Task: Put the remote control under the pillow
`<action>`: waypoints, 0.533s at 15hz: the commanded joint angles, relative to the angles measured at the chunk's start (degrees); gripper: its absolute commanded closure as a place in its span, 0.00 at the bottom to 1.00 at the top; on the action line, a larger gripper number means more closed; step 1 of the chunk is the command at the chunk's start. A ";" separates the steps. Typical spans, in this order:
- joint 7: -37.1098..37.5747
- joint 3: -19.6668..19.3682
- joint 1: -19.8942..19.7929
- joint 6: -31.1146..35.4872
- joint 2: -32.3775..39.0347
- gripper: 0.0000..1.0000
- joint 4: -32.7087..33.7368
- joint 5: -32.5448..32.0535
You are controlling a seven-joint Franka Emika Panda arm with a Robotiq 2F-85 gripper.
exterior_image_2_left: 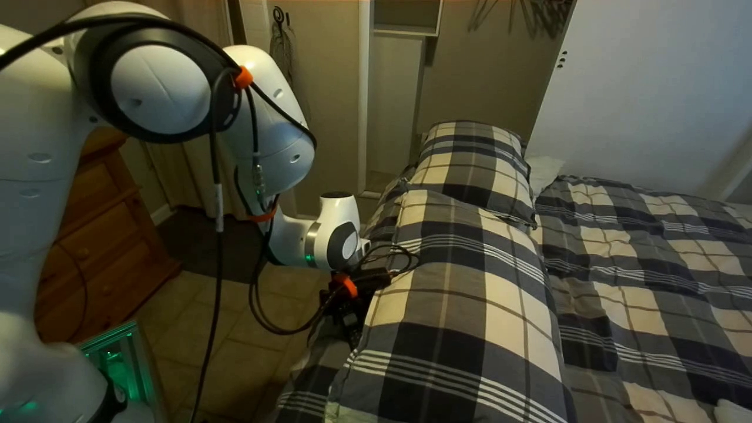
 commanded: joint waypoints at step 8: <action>-2.45 0.58 -1.21 5.38 3.11 0.13 0.47 0.70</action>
